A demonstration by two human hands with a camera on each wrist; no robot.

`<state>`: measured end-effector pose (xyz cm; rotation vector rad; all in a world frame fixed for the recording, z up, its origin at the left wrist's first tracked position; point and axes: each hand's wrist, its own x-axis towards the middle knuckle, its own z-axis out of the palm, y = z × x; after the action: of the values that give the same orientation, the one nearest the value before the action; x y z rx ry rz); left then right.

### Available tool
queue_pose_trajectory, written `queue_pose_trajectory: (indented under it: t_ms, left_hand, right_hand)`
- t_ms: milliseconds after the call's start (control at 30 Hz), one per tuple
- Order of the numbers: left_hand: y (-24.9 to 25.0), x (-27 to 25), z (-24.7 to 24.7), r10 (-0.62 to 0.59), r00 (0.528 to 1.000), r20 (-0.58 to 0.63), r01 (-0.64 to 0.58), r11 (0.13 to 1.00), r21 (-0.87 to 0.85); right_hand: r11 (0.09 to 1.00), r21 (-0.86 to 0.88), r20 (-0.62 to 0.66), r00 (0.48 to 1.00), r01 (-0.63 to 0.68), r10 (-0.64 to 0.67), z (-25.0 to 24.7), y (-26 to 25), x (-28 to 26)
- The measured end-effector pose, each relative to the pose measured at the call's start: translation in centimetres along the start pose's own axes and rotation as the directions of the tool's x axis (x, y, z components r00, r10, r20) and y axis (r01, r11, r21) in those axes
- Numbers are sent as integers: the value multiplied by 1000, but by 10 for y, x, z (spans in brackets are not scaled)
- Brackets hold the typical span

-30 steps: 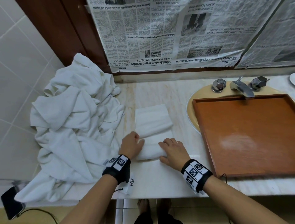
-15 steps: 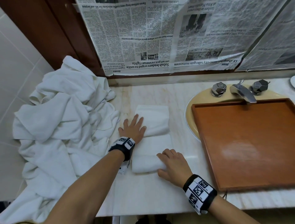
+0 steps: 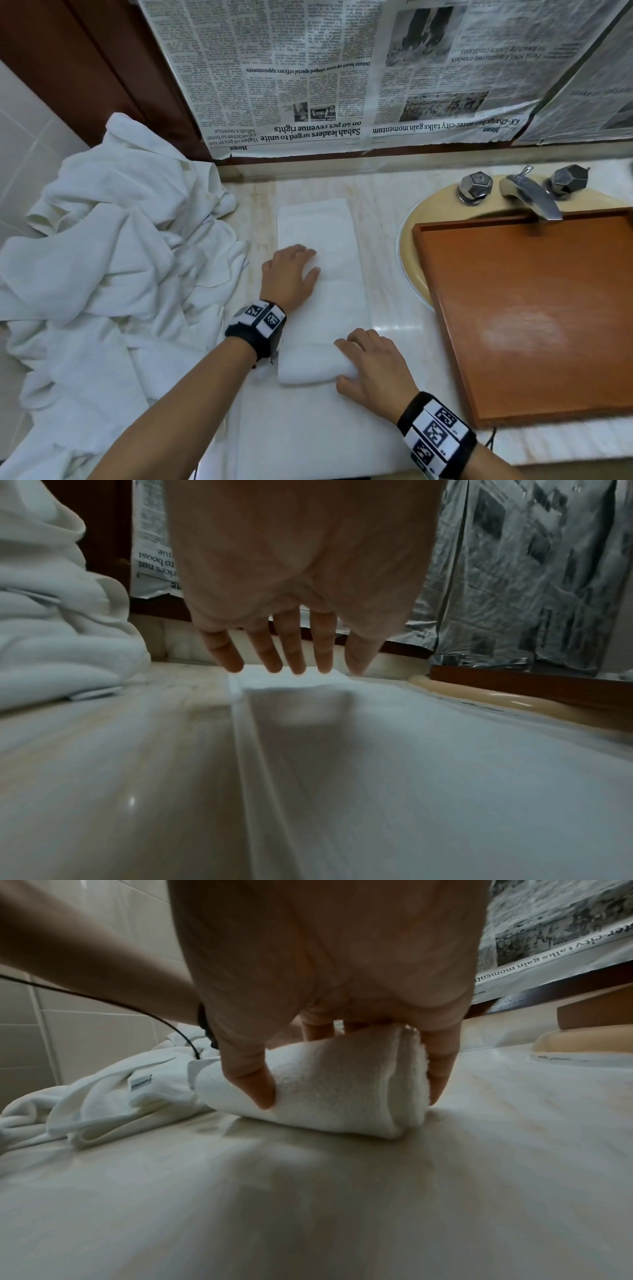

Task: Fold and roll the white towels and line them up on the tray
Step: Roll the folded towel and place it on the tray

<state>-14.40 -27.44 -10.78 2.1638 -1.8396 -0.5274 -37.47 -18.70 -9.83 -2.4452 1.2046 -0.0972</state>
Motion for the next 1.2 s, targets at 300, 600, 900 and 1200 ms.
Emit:
queue_pose_trajectory:
  t_ms: [300,600,900,1200]
  left_hand:
    - [-10,-4,7,44,976,215,-29,997,-72]
    - [-10,-123,-9,-113,981,155,156,939,-305]
    - [-2,-159,14,-82,984,160,132,932,-337]
    - [2,-157,13,-257,963,82,264,960,-91]
  right_hand:
    - [996,-95,56,998,-2,7,-4,-8,3]
    - [988,-134,169,984,72,-49,-10,-9,11]
    - [978,-147,328,940,148,-93,-25,-10,14]
    - [980,-193,337,941,50,19,-22,-12,6]
